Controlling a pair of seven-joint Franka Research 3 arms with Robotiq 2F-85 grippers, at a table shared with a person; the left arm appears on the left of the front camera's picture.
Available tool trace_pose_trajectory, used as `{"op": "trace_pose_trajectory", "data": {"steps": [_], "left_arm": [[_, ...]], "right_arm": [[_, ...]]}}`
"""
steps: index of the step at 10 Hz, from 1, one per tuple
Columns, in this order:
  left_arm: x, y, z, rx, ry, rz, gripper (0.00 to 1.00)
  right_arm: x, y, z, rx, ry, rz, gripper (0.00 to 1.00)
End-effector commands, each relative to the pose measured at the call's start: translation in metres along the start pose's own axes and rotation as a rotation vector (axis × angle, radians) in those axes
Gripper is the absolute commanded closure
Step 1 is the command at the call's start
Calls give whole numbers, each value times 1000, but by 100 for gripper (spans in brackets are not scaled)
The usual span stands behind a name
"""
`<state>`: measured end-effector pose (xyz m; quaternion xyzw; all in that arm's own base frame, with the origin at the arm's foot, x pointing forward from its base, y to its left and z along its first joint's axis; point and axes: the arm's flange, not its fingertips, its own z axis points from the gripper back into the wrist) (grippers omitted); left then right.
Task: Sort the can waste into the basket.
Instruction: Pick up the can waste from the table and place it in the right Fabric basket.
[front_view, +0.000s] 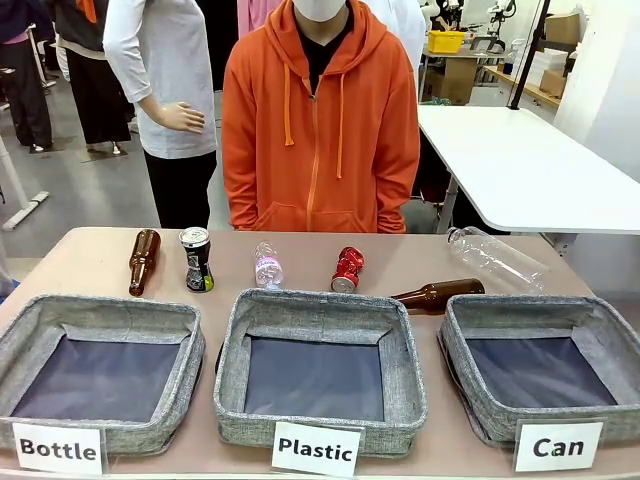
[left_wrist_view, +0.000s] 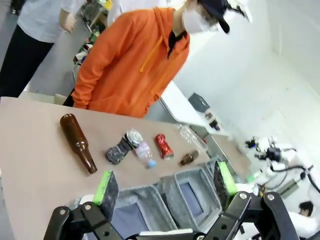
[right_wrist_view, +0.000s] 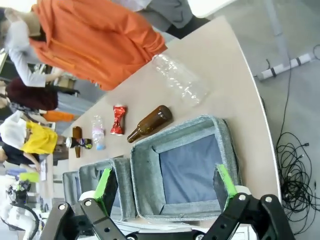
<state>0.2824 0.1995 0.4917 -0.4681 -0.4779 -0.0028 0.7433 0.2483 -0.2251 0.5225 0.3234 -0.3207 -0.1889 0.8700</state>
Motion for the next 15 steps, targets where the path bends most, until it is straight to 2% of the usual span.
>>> {"op": "trace_pose_trajectory", "data": {"steps": [1, 10, 12, 15], "left_arm": [[-3, -2, 1, -19, 45, -35, 0], [-3, -2, 1, -19, 45, -35, 0], [-3, -2, 1, -19, 45, -35, 0], [-3, -2, 1, -19, 45, -35, 0]], "right_arm": [[-1, 10, 1, 4, 5, 30, 0], [-1, 11, -2, -19, 10, 15, 0], [4, 61, -29, -124, 39, 183, 0], [5, 142, -86, -177, 134, 439, 0]]}}
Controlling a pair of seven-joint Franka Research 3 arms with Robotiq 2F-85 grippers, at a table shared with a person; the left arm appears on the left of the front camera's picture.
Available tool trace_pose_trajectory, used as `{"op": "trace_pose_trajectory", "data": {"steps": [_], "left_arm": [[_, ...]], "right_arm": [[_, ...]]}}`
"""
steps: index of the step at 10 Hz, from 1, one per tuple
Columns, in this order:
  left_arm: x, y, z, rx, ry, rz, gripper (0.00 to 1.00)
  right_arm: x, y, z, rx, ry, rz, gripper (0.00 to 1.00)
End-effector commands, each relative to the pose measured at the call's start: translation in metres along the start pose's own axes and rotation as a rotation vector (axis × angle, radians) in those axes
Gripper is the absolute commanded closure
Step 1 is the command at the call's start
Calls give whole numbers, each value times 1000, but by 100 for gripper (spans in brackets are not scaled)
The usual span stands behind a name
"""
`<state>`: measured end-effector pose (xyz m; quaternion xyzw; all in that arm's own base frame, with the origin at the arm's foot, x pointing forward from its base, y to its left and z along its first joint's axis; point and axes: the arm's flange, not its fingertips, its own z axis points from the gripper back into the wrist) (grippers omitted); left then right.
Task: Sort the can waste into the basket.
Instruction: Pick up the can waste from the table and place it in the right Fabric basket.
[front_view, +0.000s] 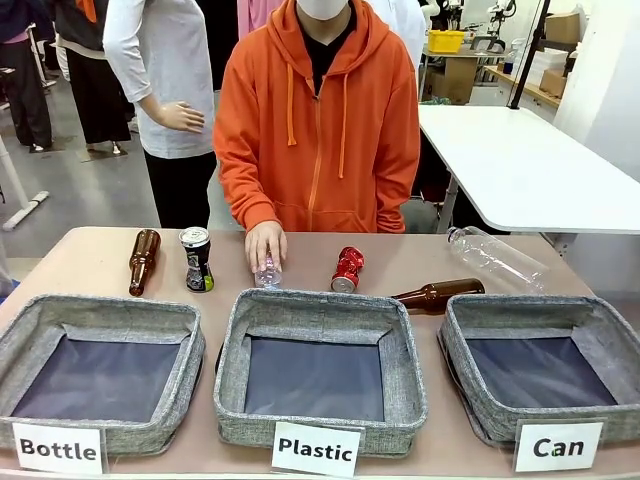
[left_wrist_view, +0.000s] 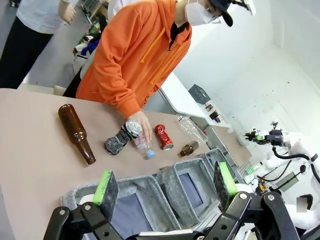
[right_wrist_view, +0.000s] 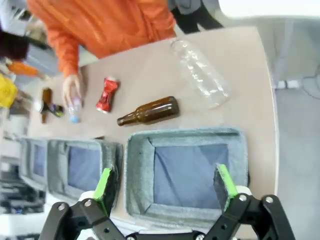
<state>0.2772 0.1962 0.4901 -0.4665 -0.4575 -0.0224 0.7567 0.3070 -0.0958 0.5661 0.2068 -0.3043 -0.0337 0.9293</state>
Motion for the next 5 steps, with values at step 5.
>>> {"op": "trace_pose_trajectory", "data": {"steps": [5], "left_arm": [[2, 1, 0, -14, -17, -24, 0]], "right_arm": [[45, 186, -156, -225, 149, 378, 0]]}}
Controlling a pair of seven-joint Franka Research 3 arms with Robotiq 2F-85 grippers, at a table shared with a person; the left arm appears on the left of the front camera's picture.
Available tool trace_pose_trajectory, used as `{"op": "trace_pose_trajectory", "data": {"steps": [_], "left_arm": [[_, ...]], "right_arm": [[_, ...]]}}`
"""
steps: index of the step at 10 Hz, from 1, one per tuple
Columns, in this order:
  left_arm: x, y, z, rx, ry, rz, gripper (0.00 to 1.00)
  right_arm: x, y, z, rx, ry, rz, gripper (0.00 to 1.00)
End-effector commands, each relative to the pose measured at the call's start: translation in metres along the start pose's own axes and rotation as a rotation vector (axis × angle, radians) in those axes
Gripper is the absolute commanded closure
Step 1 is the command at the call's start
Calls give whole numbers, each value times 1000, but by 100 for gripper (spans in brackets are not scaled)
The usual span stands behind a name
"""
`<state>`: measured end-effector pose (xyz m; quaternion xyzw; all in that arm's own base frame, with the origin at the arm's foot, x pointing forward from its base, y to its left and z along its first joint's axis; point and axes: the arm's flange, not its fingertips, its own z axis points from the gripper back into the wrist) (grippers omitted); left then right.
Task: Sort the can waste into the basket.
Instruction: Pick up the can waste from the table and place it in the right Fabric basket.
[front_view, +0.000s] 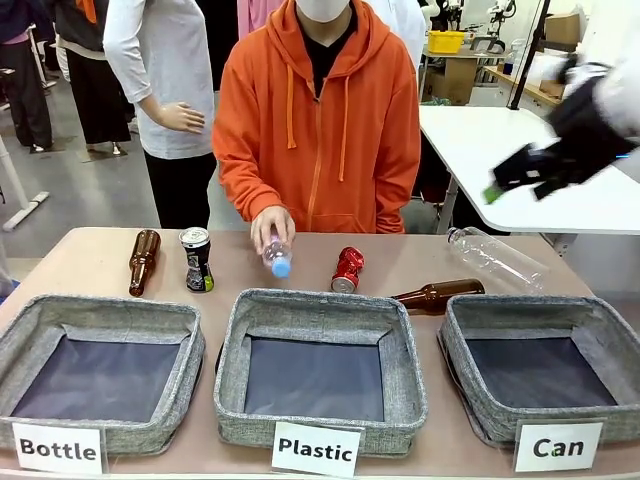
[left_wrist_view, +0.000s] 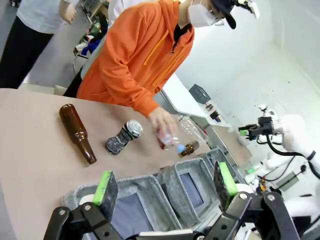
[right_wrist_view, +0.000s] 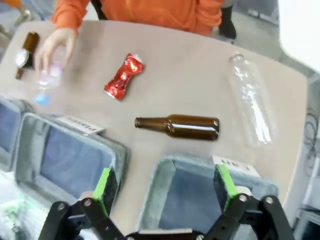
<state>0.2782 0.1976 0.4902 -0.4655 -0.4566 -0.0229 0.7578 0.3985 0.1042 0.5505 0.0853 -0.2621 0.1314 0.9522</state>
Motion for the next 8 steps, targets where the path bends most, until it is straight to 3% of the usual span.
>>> {"op": "trace_pose_trajectory", "data": {"steps": [1, 2, 3, 4, 5, 6, 8], "left_arm": [[1, 0, 0, -16, -20, -23, 0], [1, 0, 0, -16, -20, -23, 0], [1, 0, 0, -16, -20, -23, 0], [1, 0, 0, -16, -20, -23, 0], [1, 0, 0, -16, -20, -23, 0], [1, 0, 0, -16, -20, -23, 0], [1, 0, 0, -16, -20, -23, 0]], "right_arm": [[29, 35, -37, -130, -11, 39, 0], [25, 43, -45, -178, -57, 71, 0], [13, 30, -25, -41, 2, 43, 0], [20, 49, -44, -82, -16, 83, 0], [9, 17, -14, -31, 21, 121, 0], [-9, -51, 24, 148, -36, -116, 0], [-75, -129, 55, 299, -84, -308, 0]]}}
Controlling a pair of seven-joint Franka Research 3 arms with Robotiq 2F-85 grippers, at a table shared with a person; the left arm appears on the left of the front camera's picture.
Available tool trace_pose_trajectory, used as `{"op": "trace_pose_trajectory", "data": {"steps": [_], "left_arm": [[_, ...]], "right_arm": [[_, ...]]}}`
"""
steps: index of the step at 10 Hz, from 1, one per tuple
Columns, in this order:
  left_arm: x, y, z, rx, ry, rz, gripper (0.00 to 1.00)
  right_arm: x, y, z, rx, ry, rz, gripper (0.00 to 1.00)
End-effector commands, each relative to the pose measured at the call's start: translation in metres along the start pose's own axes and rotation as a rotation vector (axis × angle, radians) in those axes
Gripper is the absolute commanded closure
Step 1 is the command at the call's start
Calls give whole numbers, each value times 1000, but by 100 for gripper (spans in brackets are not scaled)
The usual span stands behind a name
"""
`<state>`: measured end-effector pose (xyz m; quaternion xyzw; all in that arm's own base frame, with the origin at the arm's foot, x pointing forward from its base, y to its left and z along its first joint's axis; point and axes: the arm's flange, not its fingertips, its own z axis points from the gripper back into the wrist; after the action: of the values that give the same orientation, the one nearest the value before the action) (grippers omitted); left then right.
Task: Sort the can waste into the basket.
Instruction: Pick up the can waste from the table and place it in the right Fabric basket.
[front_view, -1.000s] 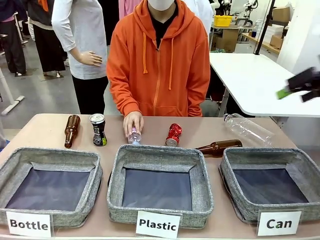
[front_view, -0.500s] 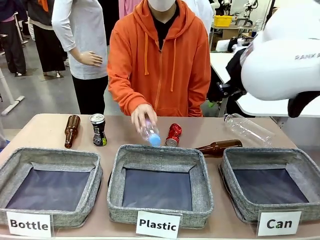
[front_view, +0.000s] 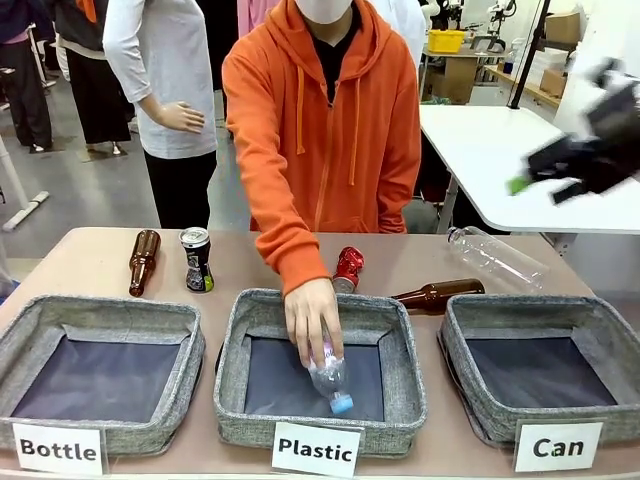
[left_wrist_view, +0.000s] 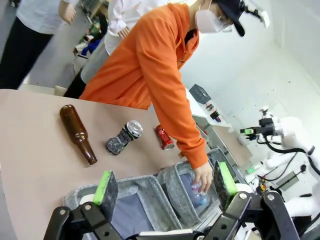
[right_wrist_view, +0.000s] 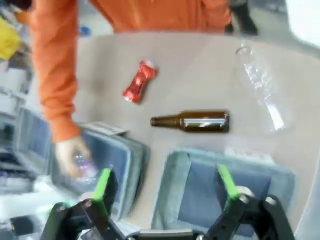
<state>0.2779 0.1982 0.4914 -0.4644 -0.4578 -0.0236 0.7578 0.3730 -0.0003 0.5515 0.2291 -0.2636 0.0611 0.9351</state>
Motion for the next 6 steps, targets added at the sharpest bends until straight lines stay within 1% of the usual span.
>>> {"op": "trace_pose_trajectory", "data": {"steps": [1, 2, 4, 5, 6], "left_arm": [[0, 1, -1, -17, -19, -20, 0], [0, 1, -1, -17, -19, -20, 0], [0, 1, -1, -17, -19, -20, 0], [0, 1, -1, -17, -19, -20, 0], [0, 1, -1, -17, -19, -20, 0]], "right_arm": [[-46, -62, 45, 138, -53, -158, 0], [-61, -79, 54, 156, -71, -216, 0], [-86, -112, 64, 235, -110, -287, 0], [-93, -124, 64, 282, -111, -297, 0], [-94, -126, 64, 277, -108, -296, 0]]}}
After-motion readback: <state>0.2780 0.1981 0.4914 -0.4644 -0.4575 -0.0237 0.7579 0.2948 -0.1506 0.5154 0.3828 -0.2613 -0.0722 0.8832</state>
